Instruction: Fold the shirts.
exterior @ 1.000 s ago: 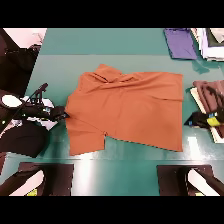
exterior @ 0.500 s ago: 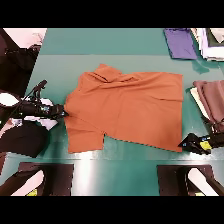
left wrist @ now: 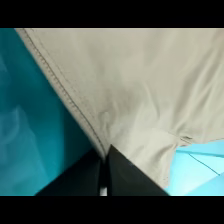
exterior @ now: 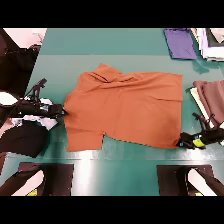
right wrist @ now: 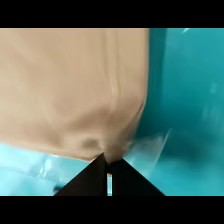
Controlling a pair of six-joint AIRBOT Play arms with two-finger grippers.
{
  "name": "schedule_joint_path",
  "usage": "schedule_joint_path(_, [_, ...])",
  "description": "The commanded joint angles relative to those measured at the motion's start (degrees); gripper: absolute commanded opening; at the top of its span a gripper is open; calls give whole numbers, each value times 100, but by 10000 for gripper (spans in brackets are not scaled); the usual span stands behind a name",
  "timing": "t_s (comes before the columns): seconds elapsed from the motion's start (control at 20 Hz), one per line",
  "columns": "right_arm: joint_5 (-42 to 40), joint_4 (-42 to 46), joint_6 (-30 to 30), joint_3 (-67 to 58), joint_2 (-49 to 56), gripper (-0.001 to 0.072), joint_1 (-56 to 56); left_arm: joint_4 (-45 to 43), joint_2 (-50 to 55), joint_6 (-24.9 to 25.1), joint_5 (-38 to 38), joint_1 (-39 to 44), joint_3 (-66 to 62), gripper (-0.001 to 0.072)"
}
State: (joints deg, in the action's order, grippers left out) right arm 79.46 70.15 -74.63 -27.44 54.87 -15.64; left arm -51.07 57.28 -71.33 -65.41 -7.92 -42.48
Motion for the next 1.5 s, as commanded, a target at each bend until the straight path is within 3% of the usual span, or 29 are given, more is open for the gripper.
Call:
schedule_joint_path(0.0, [144, -15, -376, -898, -225, 15, 455, -7, -308, -31, -4, -4, -586, 25])
schedule_joint_path(0.25, [-101, 4, -776, -4030, -811, 15, 981, 9, -909, -70, -122, -4, -3314, 26])
schedule_joint_path(0.5, [-560, 52, -807, -6900, -866, 15, 986, 11, -949, -92, 20, -4, -6428, 26])
schedule_joint_path(0.75, [-455, 199, -859, -8461, -857, 15, 977, 208, -955, -389, 437, -4, -8258, 25])
schedule_joint_path(0.9, [-87, 662, -960, -9237, -514, 14, 975, 468, -953, -387, 492, -4, -8325, 25])
schedule_joint_path(1.05, [240, 634, -960, -9610, 118, 14, 981, 492, -892, -450, 468, -4, -7385, 25])
schedule_joint_path(1.3, [699, 634, -957, -8343, 1283, 15, 981, 516, 155, -518, -232, 116, -5831, 26])
schedule_joint_path(1.45, [804, 614, -953, -7689, 2179, 14, 1071, 417, 1274, -240, -247, 581, -5377, 26])
